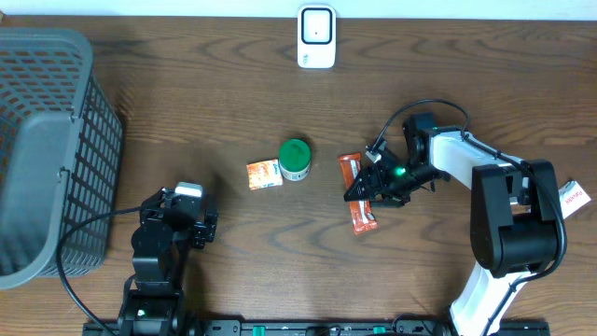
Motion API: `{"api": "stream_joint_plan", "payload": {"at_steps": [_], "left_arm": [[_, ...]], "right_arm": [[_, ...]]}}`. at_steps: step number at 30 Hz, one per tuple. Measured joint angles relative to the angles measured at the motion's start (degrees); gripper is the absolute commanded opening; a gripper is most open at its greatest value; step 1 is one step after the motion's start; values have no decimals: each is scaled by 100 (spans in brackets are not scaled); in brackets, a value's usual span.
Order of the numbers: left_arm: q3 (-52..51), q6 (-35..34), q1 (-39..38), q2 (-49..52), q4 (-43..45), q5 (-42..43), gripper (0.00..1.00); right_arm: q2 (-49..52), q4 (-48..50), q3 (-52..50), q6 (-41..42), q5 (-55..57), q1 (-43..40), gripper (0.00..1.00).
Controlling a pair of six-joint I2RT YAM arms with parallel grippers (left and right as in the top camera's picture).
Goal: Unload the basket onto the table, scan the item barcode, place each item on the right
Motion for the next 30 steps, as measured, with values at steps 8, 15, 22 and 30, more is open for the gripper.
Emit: {"api": "stream_joint_plan", "payload": {"at_steps": [8, 15, 22, 30], "left_arm": [[0, 2, 0, 0, 0, -2, 87], [0, 0, 0, 0, 0, 0, 87], [0, 0, 0, 0, 0, 0, 87], [2, 2, 0, 0, -2, 0, 87]], "right_arm": [[9, 179, -87, 542, 431, -7, 2], [35, 203, -72, 640, 533, -7, 1], [-245, 195, 7, 535, 1034, 136, 1], [-2297, -177, -216, -70, 2326, 225, 1]]}}
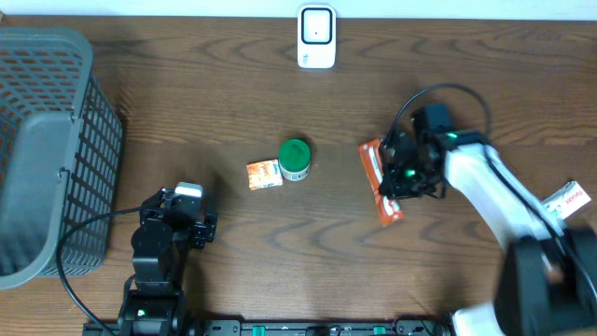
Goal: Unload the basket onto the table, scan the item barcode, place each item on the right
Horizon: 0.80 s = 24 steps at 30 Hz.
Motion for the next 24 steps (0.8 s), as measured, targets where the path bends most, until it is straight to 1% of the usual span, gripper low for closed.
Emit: {"api": "stream_joint_plan", "payload": {"at_steps": [5, 7, 11, 15, 19, 22, 24], "left_arm": [[-2, -2, 0, 0, 2, 0, 87], [-2, 0, 0, 0, 2, 0, 87], [-2, -2, 0, 0, 4, 0, 87], [-2, -2, 0, 0, 2, 0, 87], [-2, -2, 0, 0, 4, 0, 87], [-2, -2, 0, 0, 2, 0, 87], [-2, -2, 0, 0, 4, 0, 87]], "right_arm": [[-1749, -350, 26, -190, -374, 251, 1], [-2212, -492, 28, -236, -579, 339, 1], [-2752, -702, 28, -262, -804, 457, 1], [-2975, -767, 28, -262, -874, 498, 1], [-2898, -680, 28, -199, -656, 577, 1], [-2618, -299, 26, -46, -94, 743, 1], [-2291, 164, 26, 39, 229, 839, 1]]}}
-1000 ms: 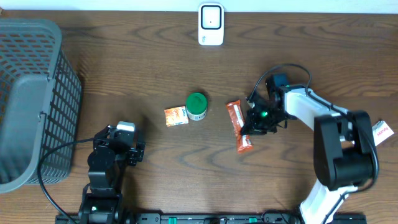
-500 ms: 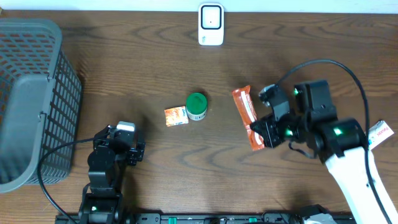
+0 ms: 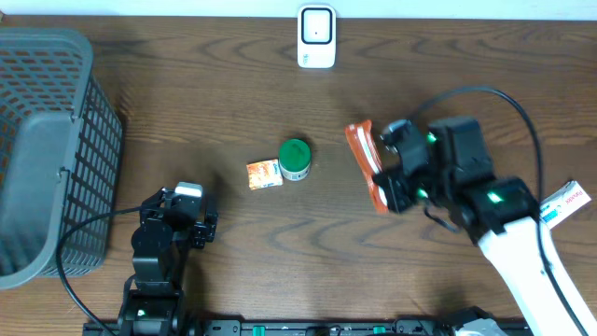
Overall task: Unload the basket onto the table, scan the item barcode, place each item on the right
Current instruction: 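Carry the TOP bar to the white scanner and hold it there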
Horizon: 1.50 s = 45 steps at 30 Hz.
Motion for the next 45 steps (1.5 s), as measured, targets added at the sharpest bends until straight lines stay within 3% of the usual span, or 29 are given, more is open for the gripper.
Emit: {"api": "stream_joint_plan", "payload": {"at_steps": [8, 14, 22, 29, 35, 41, 45], "left_arm": [[0, 2, 0, 0, -4, 0, 87], [0, 0, 0, 0, 2, 0, 87], [0, 0, 0, -2, 0, 0, 87], [0, 0, 0, 0, -2, 0, 87], [0, 0, 0, 0, -2, -2, 87], [0, 0, 0, 0, 0, 0, 87], [0, 0, 0, 0, 0, 0, 87]], "right_arm": [[2017, 2170, 389, 243, 686, 129, 1], [3864, 2105, 2114, 254, 1224, 131, 1], [5501, 2129, 4642, 175, 2629, 160, 1], [6485, 2583, 5648, -208, 3735, 184, 1], [7215, 3095, 5755, -855, 4800, 420, 1], [7538, 3674, 5755, -2006, 5665, 828, 1], [7563, 4701, 5770, -2898, 6426, 997, 1]]}}
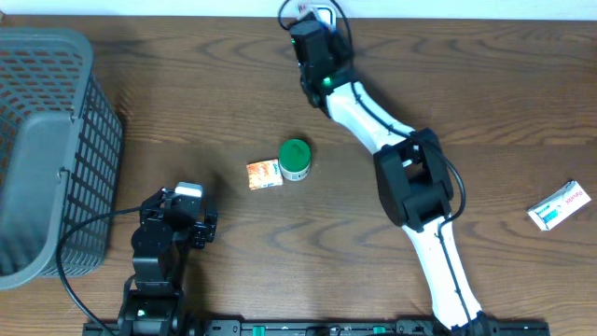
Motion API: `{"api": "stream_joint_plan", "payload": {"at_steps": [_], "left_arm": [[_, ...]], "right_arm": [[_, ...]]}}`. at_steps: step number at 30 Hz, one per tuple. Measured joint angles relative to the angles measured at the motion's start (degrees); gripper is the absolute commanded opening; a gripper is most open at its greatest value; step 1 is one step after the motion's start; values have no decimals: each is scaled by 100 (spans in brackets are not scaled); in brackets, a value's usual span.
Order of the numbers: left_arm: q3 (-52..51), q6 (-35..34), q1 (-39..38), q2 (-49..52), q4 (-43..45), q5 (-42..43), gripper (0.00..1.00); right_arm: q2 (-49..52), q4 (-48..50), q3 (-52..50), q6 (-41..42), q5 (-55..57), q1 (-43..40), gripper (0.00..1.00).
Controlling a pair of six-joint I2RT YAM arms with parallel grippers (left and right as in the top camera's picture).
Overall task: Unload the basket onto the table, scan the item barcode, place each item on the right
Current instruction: 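Carry the TOP bar to the white scanner and hold it there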
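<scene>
My right arm stretches across the table to the back edge. Its gripper [312,37] hangs right over the white barcode scanner [324,13], so only a corner of the scanner shows. The orange snack packet is hidden under the wrist, and the jaws cannot be seen from above. My left gripper [179,217] rests folded at the front left, far from the scanner, with nothing seen in it.
A green-lidded jar [296,160] and a small orange sachet [264,174] lie mid-table. A white packet [558,205] sits at the right edge. A grey mesh basket [47,149] fills the left side.
My right gripper held the orange packet in the air right of the jar. It is now over the scanner at the back edge, and the packet is out of sight beneath it.
The right gripper was first down on the orange packet lying right of the jar. It then held the packet lifted off the table, and afterwards higher and tilted. Now the arm reaches over the scanner. The left arm has stayed still.
</scene>
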Motion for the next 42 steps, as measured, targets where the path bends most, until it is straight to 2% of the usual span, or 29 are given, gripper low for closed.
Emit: {"api": "stream_joint_plan", "payload": {"at_steps": [3, 9, 19, 30, 37, 42], "left_arm": [[0, 0, 0, 0, -2, 0, 87], [0, 0, 0, 0, -2, 0, 87], [0, 0, 0, 0, -2, 0, 87], [0, 2, 0, 0, -2, 0, 87], [0, 0, 0, 0, -2, -2, 87], [0, 0, 0, 0, -2, 0, 87]], "right_arm": [[101, 728, 61, -879, 577, 2, 1], [603, 802, 103, -2417, 1091, -26, 1], [903, 374, 98, -3279, 1257, 52, 1], [680, -632, 90, -3213, 1563, 79, 1], [-761, -2500, 66, -2800, 1541, 140, 1], [-1845, -4138, 136, -1576, 1556, -256, 1]]}}
